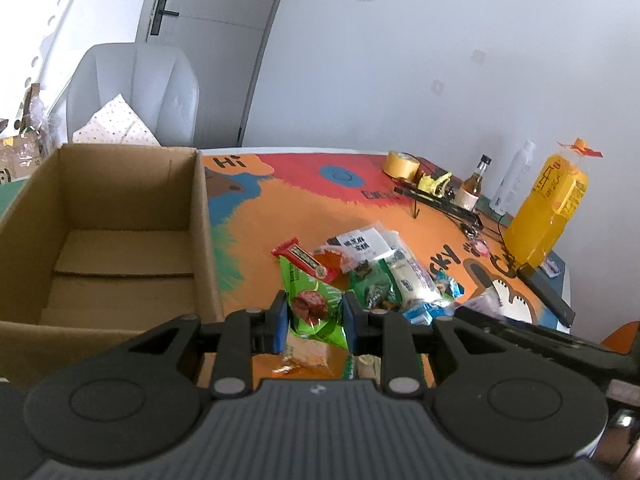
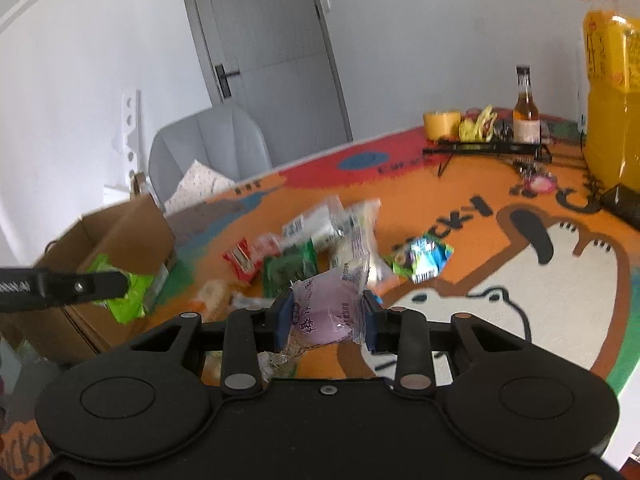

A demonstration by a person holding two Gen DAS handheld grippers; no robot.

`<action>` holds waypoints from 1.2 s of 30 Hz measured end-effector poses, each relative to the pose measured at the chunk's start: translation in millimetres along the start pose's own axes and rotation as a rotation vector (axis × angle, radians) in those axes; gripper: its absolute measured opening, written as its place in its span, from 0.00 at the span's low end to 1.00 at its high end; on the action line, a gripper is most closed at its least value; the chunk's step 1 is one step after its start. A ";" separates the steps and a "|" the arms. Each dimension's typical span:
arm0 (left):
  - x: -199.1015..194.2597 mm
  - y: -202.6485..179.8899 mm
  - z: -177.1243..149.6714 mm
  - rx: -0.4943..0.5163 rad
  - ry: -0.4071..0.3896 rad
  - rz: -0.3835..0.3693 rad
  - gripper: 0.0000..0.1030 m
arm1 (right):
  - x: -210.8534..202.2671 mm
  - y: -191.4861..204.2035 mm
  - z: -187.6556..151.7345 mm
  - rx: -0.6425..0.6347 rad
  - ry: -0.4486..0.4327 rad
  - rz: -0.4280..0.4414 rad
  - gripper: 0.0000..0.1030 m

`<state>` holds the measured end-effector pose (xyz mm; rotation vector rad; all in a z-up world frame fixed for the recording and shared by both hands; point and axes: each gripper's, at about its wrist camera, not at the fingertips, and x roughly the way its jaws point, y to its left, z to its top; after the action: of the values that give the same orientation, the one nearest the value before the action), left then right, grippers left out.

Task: Organize snacks
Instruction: 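Carry both packets to the cardboard box and open both grippers inside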

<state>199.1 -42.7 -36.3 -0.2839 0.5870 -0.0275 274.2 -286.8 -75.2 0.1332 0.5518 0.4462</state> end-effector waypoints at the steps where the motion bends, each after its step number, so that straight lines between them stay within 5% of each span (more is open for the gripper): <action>1: -1.1 2.7 0.7 -0.002 -0.003 0.004 0.25 | -2.1 2.0 1.6 -0.002 -0.006 0.004 0.32; 15: -22.0 38.0 3.0 -0.048 -0.017 0.022 0.25 | -0.9 55.9 16.4 -0.066 -0.032 0.088 0.32; 23: -53.4 51.8 19.3 -0.054 -0.092 0.001 0.25 | 5.2 97.0 26.2 -0.119 -0.049 0.161 0.32; 36: -71.0 105.3 28.9 -0.118 -0.127 0.106 0.26 | 22.2 149.1 32.9 -0.183 -0.039 0.247 0.32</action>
<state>150.0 73.3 -3.4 -0.3657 0.4778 0.1266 252.9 -143.5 -22.3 0.0343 0.4551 0.7305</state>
